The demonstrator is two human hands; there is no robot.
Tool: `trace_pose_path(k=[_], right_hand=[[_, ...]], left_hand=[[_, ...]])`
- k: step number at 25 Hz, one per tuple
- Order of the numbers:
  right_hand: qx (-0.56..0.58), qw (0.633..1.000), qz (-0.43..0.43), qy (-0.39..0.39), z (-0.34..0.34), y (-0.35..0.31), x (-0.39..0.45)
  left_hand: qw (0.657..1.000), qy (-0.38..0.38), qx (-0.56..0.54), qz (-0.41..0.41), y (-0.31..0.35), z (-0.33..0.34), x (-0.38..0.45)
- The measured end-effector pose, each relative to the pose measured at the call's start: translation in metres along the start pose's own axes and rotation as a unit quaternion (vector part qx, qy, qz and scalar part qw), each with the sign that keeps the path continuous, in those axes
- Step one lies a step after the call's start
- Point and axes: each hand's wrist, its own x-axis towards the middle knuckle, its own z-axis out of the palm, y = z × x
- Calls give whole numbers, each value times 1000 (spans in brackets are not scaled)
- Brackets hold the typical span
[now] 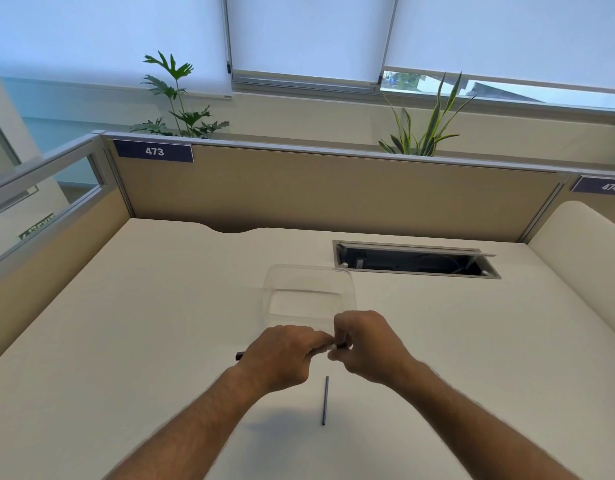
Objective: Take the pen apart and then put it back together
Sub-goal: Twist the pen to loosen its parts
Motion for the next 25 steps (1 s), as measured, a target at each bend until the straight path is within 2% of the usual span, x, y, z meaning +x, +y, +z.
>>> trace_pose_path(k=[5, 10, 12, 18, 25], right_hand=[[17, 999, -3, -27, -5, 1, -4], [-9, 986, -3, -166, -13, 4, 1], [3, 981, -7, -194, -16, 6, 4], [22, 990, -24, -139, -13, 9, 5], [30, 995, -82, -57, -7, 12, 0]], left_hand=[[1000, 3, -21, -1, -1, 0, -4], [1000, 4, 14, 4, -1, -2, -4], [1000, -3, 18, 9, 1, -2, -4], [999, -18, 31, 35, 0, -3, -3], [999, -38, -26, -2, -1, -9, 0]])
